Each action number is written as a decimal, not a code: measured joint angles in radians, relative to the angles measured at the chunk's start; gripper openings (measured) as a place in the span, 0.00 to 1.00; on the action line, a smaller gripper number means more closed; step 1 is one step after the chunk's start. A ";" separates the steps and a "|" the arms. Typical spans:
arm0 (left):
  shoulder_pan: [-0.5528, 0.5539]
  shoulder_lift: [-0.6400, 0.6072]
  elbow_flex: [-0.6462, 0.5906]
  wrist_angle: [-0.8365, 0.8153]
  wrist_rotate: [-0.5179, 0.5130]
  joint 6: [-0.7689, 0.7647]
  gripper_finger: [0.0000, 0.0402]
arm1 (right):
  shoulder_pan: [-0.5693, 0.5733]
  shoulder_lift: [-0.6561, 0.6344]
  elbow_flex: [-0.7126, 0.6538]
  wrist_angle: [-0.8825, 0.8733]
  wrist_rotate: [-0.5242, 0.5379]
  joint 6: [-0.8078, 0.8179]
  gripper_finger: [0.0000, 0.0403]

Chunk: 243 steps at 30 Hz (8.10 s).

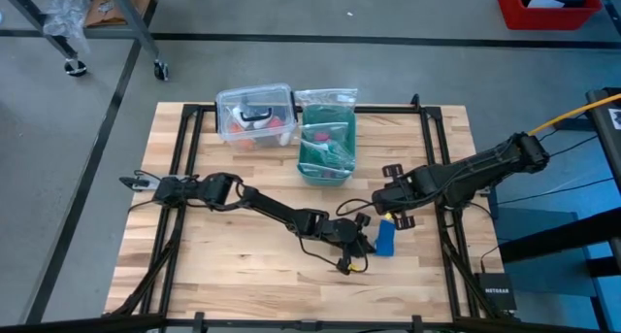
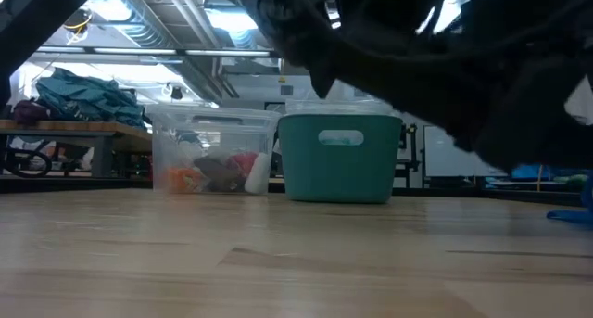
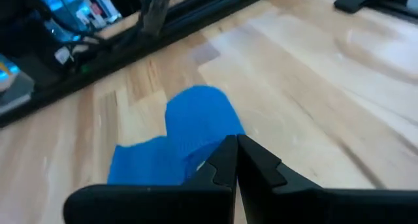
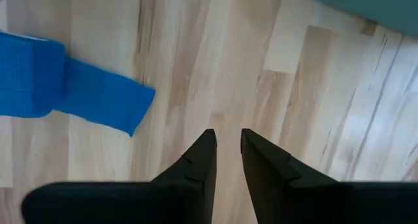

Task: Roll bandage
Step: Roll the blue bandage, then open the transparent zip bag

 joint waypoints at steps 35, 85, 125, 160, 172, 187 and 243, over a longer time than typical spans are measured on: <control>0.153 -0.003 -0.002 0.065 0.029 -0.264 0.00 | -0.001 0.000 0.000 0.049 -0.019 -0.001 0.19; 0.152 -0.594 -0.002 -0.688 -0.363 0.361 0.00 | -0.007 -0.035 0.002 0.162 0.041 -0.024 0.19; -0.082 -0.654 0.001 -0.614 -0.221 -0.052 0.00 | -0.169 0.053 -0.004 0.898 -0.054 -0.081 0.19; -0.044 -0.615 0.001 -0.684 0.073 -0.322 0.00 | -0.058 0.063 -0.003 0.996 -0.317 -0.032 0.19; -0.047 -0.614 0.000 -0.632 0.409 -0.421 0.00 | -0.058 0.063 -0.002 0.963 -0.172 -0.022 0.19; -0.057 -0.612 -0.002 -0.481 0.571 -0.516 0.00 | -0.063 0.063 0.000 0.969 0.210 0.024 0.19; 0.014 -0.790 -0.007 -1.128 -0.063 -0.190 0.00 | -0.298 -0.158 0.385 0.467 -0.135 -0.403 0.19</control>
